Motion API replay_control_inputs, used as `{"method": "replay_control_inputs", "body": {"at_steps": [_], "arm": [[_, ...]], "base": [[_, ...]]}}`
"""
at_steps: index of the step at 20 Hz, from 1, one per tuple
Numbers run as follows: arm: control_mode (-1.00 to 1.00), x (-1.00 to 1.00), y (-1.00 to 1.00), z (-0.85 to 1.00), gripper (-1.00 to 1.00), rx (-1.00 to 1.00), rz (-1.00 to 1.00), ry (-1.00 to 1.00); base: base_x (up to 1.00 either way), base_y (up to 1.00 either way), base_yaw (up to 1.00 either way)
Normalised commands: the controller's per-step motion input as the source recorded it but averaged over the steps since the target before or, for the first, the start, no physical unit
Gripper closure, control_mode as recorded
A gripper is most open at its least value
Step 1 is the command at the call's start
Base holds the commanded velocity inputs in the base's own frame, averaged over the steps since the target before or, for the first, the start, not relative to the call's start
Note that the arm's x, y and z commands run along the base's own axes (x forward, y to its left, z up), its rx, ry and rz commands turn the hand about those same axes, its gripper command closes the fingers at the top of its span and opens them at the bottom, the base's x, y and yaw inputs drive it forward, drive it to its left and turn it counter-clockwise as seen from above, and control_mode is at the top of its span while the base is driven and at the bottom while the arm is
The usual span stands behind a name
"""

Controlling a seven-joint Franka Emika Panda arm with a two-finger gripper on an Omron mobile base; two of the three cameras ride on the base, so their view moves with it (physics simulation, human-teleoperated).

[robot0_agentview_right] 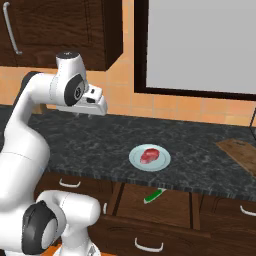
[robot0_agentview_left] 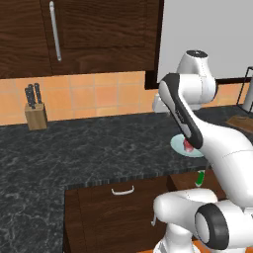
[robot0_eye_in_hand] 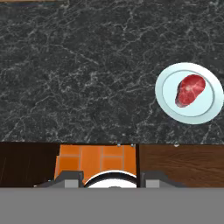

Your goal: Pick up the knife from the drawer and place it on the cutting board. Then place the meat from the plate to the cutting board.

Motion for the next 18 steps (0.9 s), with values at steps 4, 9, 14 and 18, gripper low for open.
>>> {"method": "replay_control_inputs", "body": {"at_steps": [4, 9, 14, 18], "arm": [[-1.0, -0.58, 0.13, -0.36, -1.0, -0.06, 0.06, 0.03], [-1.0, -0.95, -0.01, -0.13, -1.0, 0.0, 0.03, 0.0], [-1.0, -0.38, 0.0, -0.06, -1.0, 0.0, 0.0, 0.0], [-1.0, -0.13, 0.0, -0.18, -1.0, 0.0, 0.0, 0.02]], "base": [[0.0, 0.0, 0.0], [0.0, 0.0, 0.0], [0.0, 0.0, 0.0], [0.0, 0.0, 0.0]]}}
